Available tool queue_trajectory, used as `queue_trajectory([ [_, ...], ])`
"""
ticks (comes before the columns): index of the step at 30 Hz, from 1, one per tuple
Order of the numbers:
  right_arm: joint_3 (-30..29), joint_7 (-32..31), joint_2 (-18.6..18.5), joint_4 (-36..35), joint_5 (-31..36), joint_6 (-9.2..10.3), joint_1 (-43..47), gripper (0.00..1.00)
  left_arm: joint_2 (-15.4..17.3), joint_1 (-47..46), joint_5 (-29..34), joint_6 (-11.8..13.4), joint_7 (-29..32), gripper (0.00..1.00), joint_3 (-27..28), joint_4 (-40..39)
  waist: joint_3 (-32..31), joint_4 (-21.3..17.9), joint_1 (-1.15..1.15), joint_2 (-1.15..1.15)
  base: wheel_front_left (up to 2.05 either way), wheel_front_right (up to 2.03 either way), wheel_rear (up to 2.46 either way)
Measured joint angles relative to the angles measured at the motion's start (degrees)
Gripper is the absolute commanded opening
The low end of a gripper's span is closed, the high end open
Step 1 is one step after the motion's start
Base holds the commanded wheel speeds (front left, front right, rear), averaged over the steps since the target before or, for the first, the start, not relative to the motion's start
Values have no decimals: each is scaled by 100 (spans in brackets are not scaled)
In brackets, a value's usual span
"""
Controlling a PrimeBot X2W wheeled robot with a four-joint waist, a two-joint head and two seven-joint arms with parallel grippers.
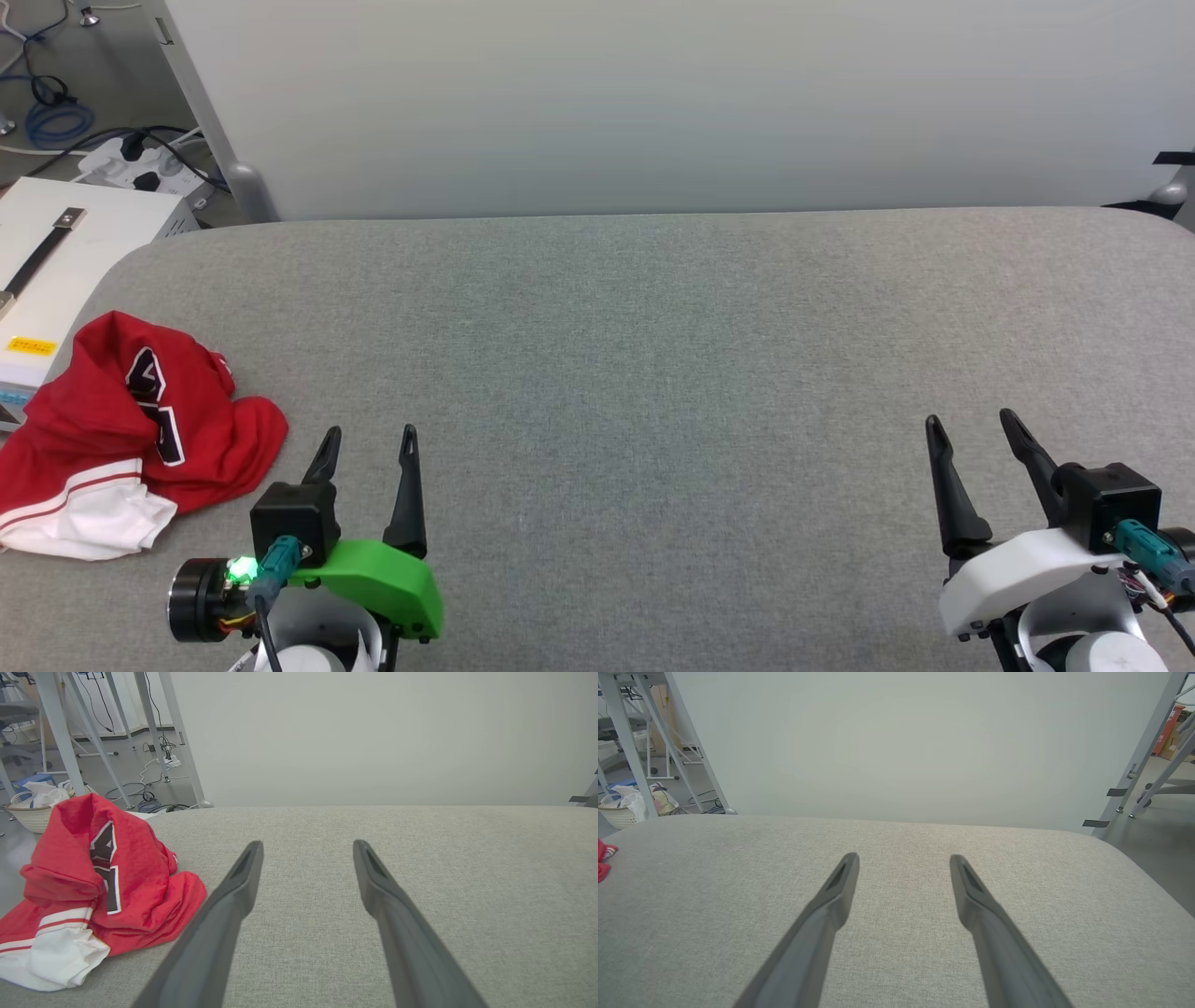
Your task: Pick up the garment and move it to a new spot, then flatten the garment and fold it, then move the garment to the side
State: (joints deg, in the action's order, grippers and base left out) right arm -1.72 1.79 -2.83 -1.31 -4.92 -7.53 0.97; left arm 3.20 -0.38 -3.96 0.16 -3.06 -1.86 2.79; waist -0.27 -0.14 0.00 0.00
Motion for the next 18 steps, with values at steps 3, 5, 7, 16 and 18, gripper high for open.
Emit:
queue_trajectory([
  [3, -12, 5, 1, -40, -40, 0, 1, 100, 0, -3, -56, 0, -48, 100, -20, 29, -4, 7, 0, 0, 0, 0, 0],
  [5, -22, 8, 1, -70, -44, 0, 1, 100, 0, -12, -79, -19, -53, 100, -29, 46, -4, 17, 0, 0, 0, 0, 0],
  [7, -32, 12, 1, -91, -67, 0, 2, 100, 0, -34, -116, -42, -98, 100, -37, 59, -2, 31, 0, 0, 0, 0, 0],
  [16, 7, 33, 0, -218, -36, 0, 7, 100, 0, -121, -178, -42, -199, 100, -24, 108, 30, 187, 0, 0, 0, 0, 0],
  [18, 25, 34, -2, -249, -27, 0, 9, 100, -1, -124, -212, -43, -226, 100, -8, 123, 35, 244, 0, 0, 0, 0, 0],
])
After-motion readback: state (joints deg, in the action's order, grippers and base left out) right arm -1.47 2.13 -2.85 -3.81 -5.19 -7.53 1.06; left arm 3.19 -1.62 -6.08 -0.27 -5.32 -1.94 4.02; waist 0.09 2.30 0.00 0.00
